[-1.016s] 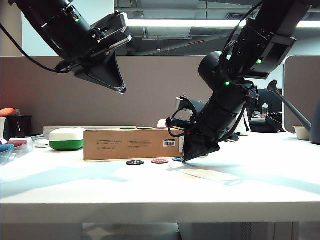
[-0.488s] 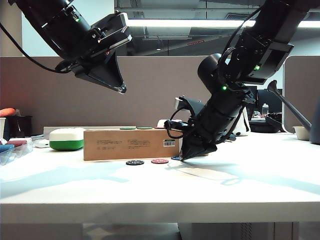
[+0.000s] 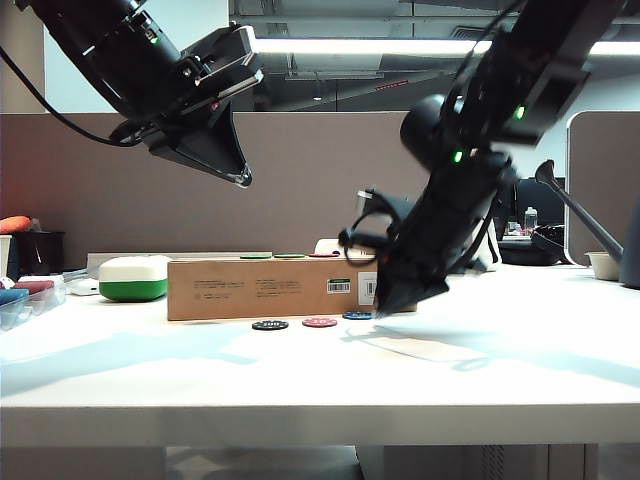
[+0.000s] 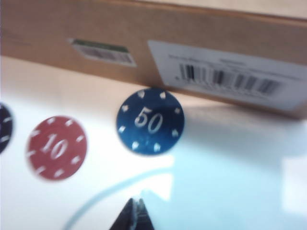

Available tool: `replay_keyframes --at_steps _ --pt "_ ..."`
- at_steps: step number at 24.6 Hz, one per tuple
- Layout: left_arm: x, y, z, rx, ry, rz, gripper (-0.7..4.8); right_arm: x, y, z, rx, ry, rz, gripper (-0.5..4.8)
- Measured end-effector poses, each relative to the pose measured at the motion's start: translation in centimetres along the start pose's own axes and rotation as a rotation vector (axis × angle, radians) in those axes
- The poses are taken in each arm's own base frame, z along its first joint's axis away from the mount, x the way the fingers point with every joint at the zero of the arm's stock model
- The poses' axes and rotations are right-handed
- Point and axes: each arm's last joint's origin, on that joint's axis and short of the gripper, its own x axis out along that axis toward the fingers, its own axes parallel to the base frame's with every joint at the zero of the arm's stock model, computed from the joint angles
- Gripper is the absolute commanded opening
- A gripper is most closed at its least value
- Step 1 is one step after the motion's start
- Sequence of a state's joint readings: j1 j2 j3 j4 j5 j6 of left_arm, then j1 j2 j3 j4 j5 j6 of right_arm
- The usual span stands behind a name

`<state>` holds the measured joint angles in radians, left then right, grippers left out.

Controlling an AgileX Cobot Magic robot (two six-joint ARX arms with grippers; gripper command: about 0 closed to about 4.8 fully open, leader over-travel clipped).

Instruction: Push the chip, whose value equals the sum of all the chip values on the rectangular box, forward next to the box.

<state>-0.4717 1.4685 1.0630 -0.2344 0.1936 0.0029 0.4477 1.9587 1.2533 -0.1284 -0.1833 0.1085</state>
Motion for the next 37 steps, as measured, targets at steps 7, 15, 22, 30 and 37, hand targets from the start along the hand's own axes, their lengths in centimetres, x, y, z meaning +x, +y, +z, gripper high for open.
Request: replay_keyframes --at_steps 7,15,22,30,37 --pt "0.0 0.0 0.0 0.000 0.001 0.000 -0.05 -7.1 1.6 2.8 -0.021 -0.108 0.016 -0.06" --pt "-0.1 0.0 0.1 0.000 -0.003 0.001 -0.05 -14.4 3.3 2.4 -0.029 -0.079 0.146 -0.06" --pt "-2.2 -0.4 0.9 0.013 -0.068 0.001 -0.05 -20.5 4.4 -0.5 -0.067 -0.182 0.231 -0.06" --pt "-7.3 -1.4 -2.4 0.031 -0.160 0.000 -0.05 -28.8 5.2 -7.4 -0.138 -0.406 0.273 -0.06" --pt "-10.7 -2.1 -6.0 0.046 -0.238 0.001 -0.05 -31.6 5.3 -11.3 -0.137 -0.494 0.282 -0.06"
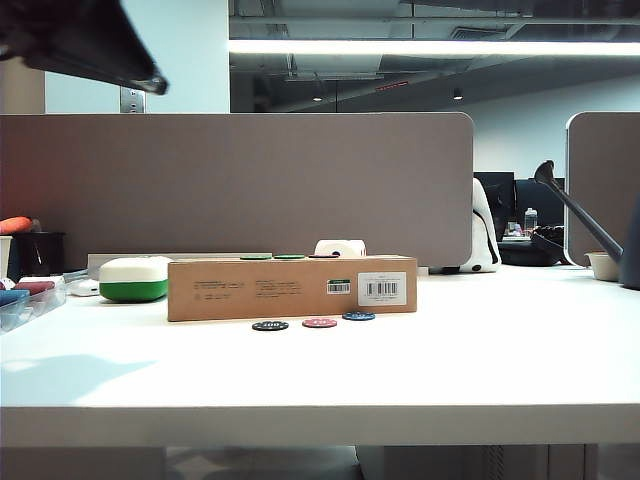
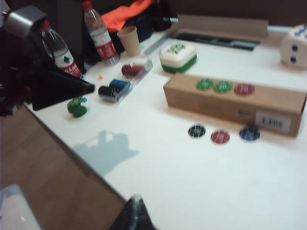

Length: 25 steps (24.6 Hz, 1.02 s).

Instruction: Push the chip, whose value equals the sum of all the chip values on the rectangular box, forward next to the box.

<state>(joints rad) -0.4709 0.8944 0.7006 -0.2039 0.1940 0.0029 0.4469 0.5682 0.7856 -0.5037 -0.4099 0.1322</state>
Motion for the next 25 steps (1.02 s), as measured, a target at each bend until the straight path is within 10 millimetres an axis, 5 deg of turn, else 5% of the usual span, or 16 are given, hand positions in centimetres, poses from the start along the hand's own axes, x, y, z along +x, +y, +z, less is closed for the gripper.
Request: replay_keyframes --at_steps 3,14,25 --pt "-2.8 -0.5 -1.9 0.016 -0.079 0.000 -0.05 -1.8 0.5 -2.3 0.034 0.038 -0.016 -0.06" --pt "-8.5 -1.7 -8.9 0.073 -0.372 0.000 -0.05 -5.8 1.9 -4.2 0.027 -0.002 -0.013 -0.06" --pt "-10.1 -2.0 -8.4 0.098 -0.513 0.013 -0.05 -8.3 2.9 -5.0 -0.025 -0.122 0.005 -0.06"
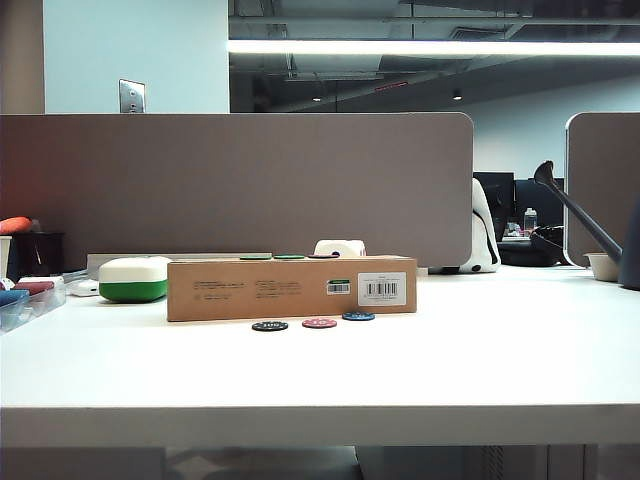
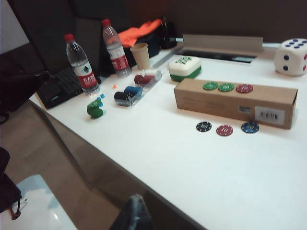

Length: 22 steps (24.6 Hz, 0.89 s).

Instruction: Push the chip, whose value equals the sum of all the chip values on the rectangular box, forward next to the box.

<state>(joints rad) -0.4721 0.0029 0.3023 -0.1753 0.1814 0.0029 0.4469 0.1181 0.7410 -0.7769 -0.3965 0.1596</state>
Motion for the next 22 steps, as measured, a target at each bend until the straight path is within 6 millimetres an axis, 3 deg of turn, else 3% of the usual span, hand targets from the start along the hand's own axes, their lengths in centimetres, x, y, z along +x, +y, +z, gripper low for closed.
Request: replay_keyframes --at_steps 8,12,13,16,20,22 --pt "0.0 0.2 -0.5 0.030 0.049 0.055 -0.05 -0.7 0.3 -0.2 -0.014 -0.034 0.003 -0.06" --pt "0.3 0.7 -2.8 0.035 0.161 0.214 -0.05 -0.7 0.3 -0.2 -0.014 -0.033 0.003 -0.06" --pt "0.6 1.1 -4.2 0.036 0.191 0.265 -0.05 -0.7 0.3 -0.2 -0.014 -0.034 0.004 -0.06" --pt "1.2 1.6 -6.4 0.022 0.165 0.318 -0.05 -0.7 0.3 -0.2 -0.014 -0.034 0.004 -0.06" --pt "1.3 2.6 -8.5 -0.039 0.124 0.417 -0.05 -0.7 0.3 -0.2 -0.014 -0.033 0.005 -0.06" --pt "1.3 2.7 -8.4 -0.034 0.116 0.434 -0.05 -0.7 0.3 -0.2 -0.014 -0.033 0.005 -0.06"
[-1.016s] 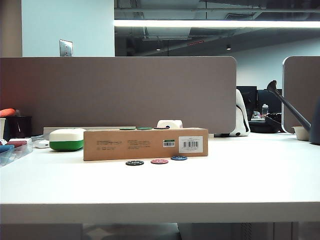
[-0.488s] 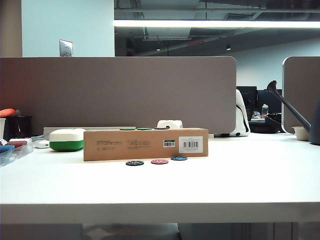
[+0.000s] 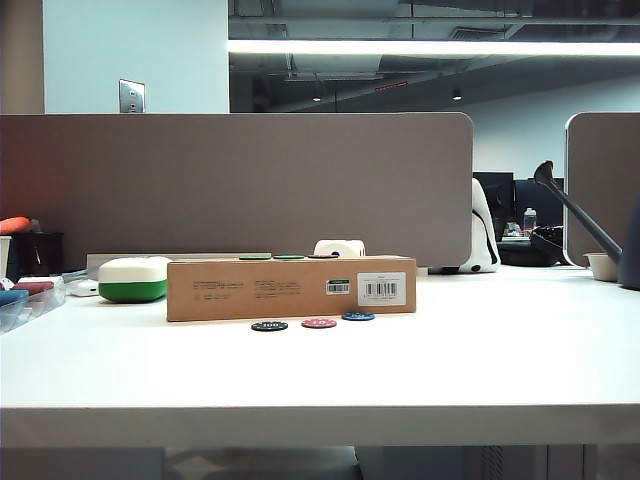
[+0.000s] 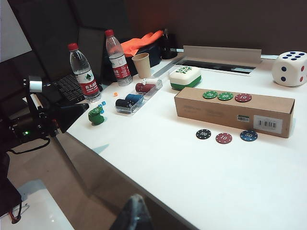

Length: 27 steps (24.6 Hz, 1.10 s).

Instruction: Push the chip, whose value equals the sum of all the chip values on the rectangular box, forward next to the box.

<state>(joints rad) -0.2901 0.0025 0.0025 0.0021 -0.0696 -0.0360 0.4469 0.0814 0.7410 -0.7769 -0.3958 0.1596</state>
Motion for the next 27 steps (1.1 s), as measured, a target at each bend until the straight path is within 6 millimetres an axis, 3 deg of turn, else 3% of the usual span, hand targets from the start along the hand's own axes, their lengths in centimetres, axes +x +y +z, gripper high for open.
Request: replay_keyframes --at_steps 7,27 --pt "-0.1 1.8 0.1 0.087 0.003 0.184 -0.05 0.0 0.0 0.0 0.000 0.000 0.000 -0.06" --pt "-0.2 2.4 0.4 0.089 -0.032 0.259 -0.05 0.0 0.0 0.0 0.000 0.000 0.000 -0.06"
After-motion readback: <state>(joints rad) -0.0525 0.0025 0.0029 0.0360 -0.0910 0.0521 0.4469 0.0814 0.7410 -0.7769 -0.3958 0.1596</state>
